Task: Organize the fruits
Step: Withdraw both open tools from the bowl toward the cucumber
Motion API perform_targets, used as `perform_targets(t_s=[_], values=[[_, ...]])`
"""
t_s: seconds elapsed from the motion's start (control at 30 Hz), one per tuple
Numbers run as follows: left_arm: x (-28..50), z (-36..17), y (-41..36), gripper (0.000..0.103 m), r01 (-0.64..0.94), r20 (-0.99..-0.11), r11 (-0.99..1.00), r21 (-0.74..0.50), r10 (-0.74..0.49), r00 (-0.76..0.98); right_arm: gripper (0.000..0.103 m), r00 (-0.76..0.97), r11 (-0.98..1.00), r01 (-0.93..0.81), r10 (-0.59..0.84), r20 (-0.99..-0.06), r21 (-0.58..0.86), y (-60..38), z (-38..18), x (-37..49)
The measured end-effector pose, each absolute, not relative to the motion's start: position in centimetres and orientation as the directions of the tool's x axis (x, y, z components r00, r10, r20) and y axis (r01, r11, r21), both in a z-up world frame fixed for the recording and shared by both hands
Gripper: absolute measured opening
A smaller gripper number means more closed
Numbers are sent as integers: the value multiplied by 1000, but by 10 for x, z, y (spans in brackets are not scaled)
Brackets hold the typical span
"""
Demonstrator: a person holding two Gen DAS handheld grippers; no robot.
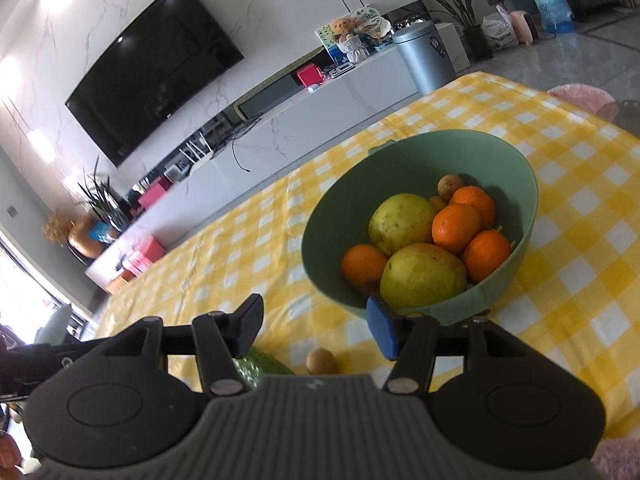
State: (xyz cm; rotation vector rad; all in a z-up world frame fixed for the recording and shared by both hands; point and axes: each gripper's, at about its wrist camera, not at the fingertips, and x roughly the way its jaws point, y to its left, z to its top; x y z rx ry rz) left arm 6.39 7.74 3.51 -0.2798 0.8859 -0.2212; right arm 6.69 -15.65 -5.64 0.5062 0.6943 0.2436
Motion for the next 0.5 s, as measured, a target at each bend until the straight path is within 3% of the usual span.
perform_targets(t_s=[0.13,0.37,0.5], values=[[57,28,93,80,60,-730,938,-342,-305,612,56,749,893,-102,359,-556,439,-142,-50,60],[49,13,126,80,0,-704,945,-327,-243,668,56,720,962,-85,239,-652,259,-117,-56,60],[52,-3,145,80,-18,-686,923,-383,-272,675,56,704,978,-81,194,-684,194,-106,-62,63]])
